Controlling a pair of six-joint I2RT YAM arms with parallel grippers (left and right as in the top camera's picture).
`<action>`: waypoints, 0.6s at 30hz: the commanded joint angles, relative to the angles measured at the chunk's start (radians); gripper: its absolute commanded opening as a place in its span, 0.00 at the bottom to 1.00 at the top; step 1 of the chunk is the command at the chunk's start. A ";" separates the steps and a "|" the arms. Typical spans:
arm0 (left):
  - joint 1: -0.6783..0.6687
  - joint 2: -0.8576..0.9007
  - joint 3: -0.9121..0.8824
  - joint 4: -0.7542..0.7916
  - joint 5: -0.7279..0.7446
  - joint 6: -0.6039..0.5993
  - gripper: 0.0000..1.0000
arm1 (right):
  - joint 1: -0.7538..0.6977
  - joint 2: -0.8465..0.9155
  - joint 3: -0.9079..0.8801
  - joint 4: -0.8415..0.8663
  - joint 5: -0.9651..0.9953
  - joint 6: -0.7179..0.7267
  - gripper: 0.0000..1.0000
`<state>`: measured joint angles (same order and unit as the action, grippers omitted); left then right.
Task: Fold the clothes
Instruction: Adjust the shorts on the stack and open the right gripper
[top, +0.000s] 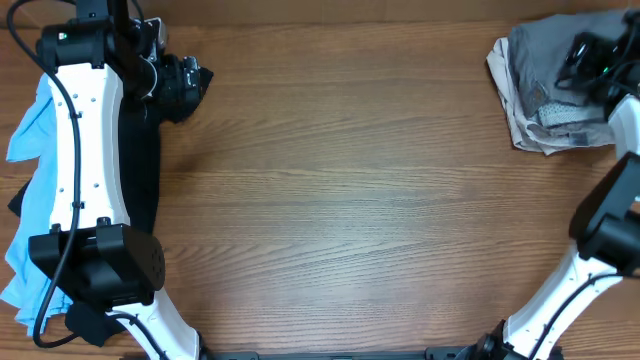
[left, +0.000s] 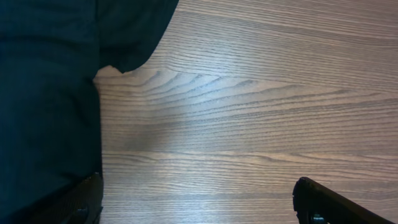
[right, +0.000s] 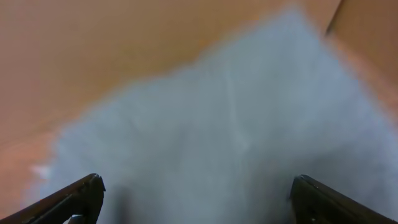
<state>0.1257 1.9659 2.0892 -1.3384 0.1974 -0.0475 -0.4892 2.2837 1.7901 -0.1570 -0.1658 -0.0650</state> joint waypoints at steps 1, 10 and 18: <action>-0.002 0.010 0.021 0.004 -0.017 0.026 1.00 | -0.041 0.111 0.001 -0.006 0.018 -0.010 1.00; -0.002 0.010 0.021 0.035 -0.025 0.026 1.00 | -0.062 0.121 0.030 -0.035 -0.041 0.013 1.00; -0.002 0.010 0.021 0.034 -0.025 0.026 1.00 | -0.023 -0.200 0.105 -0.151 -0.101 0.040 1.00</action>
<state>0.1257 1.9659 2.0892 -1.3090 0.1822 -0.0475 -0.5327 2.2871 1.8271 -0.2821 -0.2382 -0.0429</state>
